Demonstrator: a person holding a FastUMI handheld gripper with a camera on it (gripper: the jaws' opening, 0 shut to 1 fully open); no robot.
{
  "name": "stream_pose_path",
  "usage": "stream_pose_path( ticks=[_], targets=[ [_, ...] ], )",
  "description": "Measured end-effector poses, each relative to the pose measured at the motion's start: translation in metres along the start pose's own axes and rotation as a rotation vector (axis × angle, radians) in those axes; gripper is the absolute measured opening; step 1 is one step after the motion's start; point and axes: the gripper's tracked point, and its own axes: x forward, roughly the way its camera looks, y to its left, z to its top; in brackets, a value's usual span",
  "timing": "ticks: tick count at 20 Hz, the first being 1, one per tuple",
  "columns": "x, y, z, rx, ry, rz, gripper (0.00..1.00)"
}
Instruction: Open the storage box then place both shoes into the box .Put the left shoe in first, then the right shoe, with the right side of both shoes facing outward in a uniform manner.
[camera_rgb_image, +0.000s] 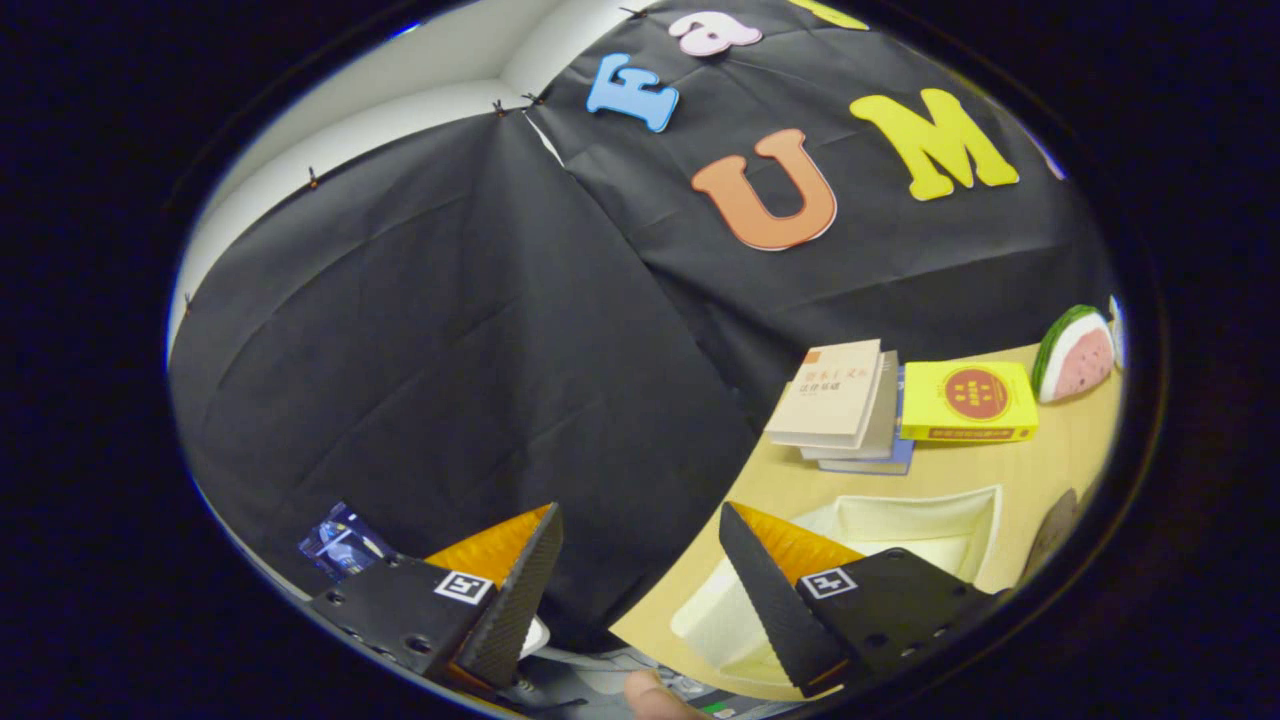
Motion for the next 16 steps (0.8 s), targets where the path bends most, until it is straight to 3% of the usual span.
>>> stream_pose_path(
  ticks=[6, 12, 16],
  targets=[
    [-0.062, -0.113, -0.023, -0.144, -0.006, -0.200, 0.96],
    [-0.141, -0.263, -0.078, -0.250, 0.076, -0.514, 0.96],
    [-0.190, -0.352, -0.120, -0.240, 0.182, -0.702, 0.96]
  ],
)
